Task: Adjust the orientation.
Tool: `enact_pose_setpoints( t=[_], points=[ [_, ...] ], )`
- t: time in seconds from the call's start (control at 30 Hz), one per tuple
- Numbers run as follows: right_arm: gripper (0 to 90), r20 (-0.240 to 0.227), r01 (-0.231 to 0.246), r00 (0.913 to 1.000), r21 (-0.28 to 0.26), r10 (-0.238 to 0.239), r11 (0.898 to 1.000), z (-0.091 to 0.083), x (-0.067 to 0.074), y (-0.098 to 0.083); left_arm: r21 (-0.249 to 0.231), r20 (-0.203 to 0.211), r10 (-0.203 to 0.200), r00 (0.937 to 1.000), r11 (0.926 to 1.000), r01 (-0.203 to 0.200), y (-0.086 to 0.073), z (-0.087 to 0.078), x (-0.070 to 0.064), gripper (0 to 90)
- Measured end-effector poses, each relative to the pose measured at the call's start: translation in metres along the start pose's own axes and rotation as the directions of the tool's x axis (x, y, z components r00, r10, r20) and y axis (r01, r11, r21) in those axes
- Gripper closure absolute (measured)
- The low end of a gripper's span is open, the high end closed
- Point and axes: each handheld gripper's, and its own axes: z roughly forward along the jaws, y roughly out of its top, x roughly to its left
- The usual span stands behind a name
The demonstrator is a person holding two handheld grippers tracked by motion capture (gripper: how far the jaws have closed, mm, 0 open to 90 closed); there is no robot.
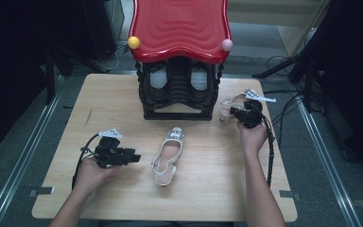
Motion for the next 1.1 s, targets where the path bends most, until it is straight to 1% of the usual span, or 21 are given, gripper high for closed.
enact_pose_setpoints(
  t=[0.03, 0.07, 0.17, 0.3, 0.37, 0.4, 0.47, 0.5, 0.6, 0.63, 0.67, 0.7, 0.87, 1.0, 1.1],
  points=[
    [90.0, 0.004, -0.004, 1.0, 0.004, 0.004, 1.0, -0.001, 0.0, 0.0, 0.0, 0.003, 0.0, 1.0, 1.0, 0.0, 0.0, 0.0, 0.0, 55.7],
    [90.0, 0.005, 0.005, 1.0, -0.001, -0.005, 1.0, -0.002, -0.001, -0.001, 0.002, 0.004, -0.001, 1.0, 1.0, 0.001, 0.001, 0.001, 0.001, 55.6],
    [90.0, 0.006, -0.012, 0.9999, -0.004, 0.012, 1.0, -0.005, -0.005, -0.003, 0.003, 0.008, -0.002, 1.0, 1.0, 0.002, 0.003, 0.002, 0.002, 55.6],
    [90.0, 0.045, -0.014, 0.9989, -0.001, 0.014, 1.0, -0.011, -0.011, -0.006, -0.012, 0.02, -0.009, 0.9998, 0.9999, 0.01, 0.004, 0.004, 0.005, 55.3],
    [90.0, 0.043, -0.026, 0.9987, -0.002, 0.026, 1.0, -0.014, -0.017, -0.007, -0.018, 0.023, -0.011, 0.9997, 0.9998, 0.011, 0.005, 0.004, 0.005, 55.3],
    [90.0, 0.047, -0.031, 0.9984, -0.002, 0.031, 1.0, -0.016, -0.018, -0.008, -0.01, 0.025, -0.008, 0.9997, 0.9999, 0.009, 0.007, 0.005, 0.006, 55.3],
    [90.0, 0.043, -0.027, 0.9987, 0.001, 0.027, 1.0, -0.017, -0.019, -0.008, -0.013, 0.022, -0.003, 0.9997, 0.9999, 0.003, 0.008, 0.005, 0.005, 55.3],
    [90.0, 0.044, -0.02, 0.9988, 0.0, 0.02, 1.0, -0.018, -0.019, -0.009, -0.012, 0.03, -0.004, 0.9996, 0.9999, 0.005, 0.009, 0.006, 0.005, 55.3],
    [90.0, 0.032, -0.017, 0.9993, 0.004, 0.017, 1.0, -0.02, -0.013, -0.008, -0.004, 0.026, 0.002, 0.9997, 1.0, -0.001, 0.011, 0.007, 0.006, 55.3],
    [90.0, 0.029, -0.008, 0.9996, 0.0, 0.008, 1.0, -0.02, -0.011, -0.008, -0.005, 0.027, 0.001, 0.9996, 1.0, 0.0, 0.011, 0.007, 0.006, 55.3],
    [90.0, 0.024, -0.009, 0.9997, 0.004, 0.009, 1.0, -0.021, -0.008, -0.008, -0.004, 0.028, 0.002, 0.9996, 1.0, -0.001, 0.011, 0.007, 0.006, 55.3],
    [90.0, 0.014, 0.002, 0.9999, 0.001, -0.002, 1.0, -0.021, -0.005, -0.008, -0.006, 0.028, 0.001, 0.9996, 1.0, -0.001, 0.011, 0.007, 0.007, 55.2],
    [90.0, -0.024, 0.032, 0.9992, 0.008, -0.032, 0.999, -0.021, 0.016, -0.007, -0.016, 0.024, -0.003, 0.9997, 0.9999, 0.003, 0.011, 0.004, 0.007, 55.2],
    [90.0, -0.04, 0.067, 0.997, 0.023, -0.066, 0.997, -0.013, 0.033, -0.008, -0.006, 0.025, -0.002, 0.9997, 1.0, 0.002, 0.009, 0.004, 0.006, 55.2],
    [90.0, -0.053, 0.077, 0.9958, 0.034, -0.075, 0.996, -0.005, 0.038, -0.009, -0.005, 0.021, -0.002, 0.9998, 1.0, 0.002, 0.007, 0.002, 0.006, 55.2]
  ],
)
